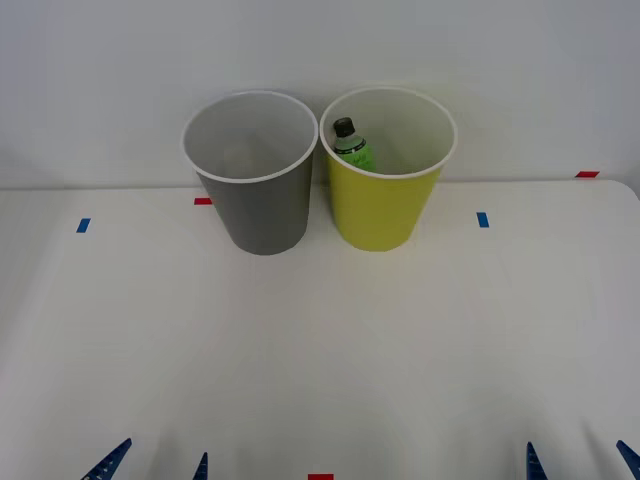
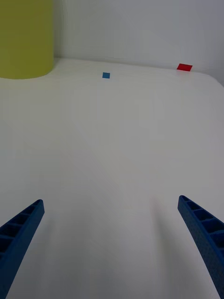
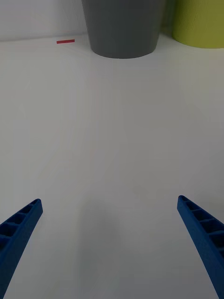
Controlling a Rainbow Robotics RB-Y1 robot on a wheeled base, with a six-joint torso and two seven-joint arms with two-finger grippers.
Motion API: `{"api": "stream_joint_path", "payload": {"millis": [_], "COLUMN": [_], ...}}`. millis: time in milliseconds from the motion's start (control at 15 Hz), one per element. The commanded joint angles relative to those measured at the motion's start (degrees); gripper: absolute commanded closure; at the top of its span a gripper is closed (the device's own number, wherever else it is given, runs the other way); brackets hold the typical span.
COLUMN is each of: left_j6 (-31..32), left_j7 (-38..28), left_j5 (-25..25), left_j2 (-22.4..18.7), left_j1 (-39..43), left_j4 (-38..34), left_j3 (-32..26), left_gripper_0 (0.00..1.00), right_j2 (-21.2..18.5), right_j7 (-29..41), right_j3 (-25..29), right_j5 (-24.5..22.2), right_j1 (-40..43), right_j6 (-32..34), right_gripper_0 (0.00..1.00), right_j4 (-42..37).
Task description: Put cans in the gray bin and PET bottles in the light green bin.
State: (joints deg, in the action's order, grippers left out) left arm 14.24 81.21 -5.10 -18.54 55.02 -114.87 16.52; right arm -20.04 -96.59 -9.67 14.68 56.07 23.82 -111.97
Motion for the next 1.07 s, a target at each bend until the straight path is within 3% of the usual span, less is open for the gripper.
{"api": "stream_joint_path", "payload": {"millis": [67,1067], "left_j6": [0.00,0.00], "left_j7": [0.00,0.00], "left_j5": [0.00,0.00], "left_j2": [0.00,0.00], "left_j1": [0.00,0.00], "left_j4": [0.00,0.00], "left_j3": [0.00,0.00], "left_gripper_0": [0.00,0.00], "right_j2": [0.00,0.00], "right_j7": [0.00,0.00], "right_j3": [0.00,0.00], "right_j5": [0.00,0.00], "right_j1": [0.00,0.00], "right_j6": [0.00,0.00], "right_gripper_0": [0.00,0.00], "right_j4": [0.00,0.00]}}
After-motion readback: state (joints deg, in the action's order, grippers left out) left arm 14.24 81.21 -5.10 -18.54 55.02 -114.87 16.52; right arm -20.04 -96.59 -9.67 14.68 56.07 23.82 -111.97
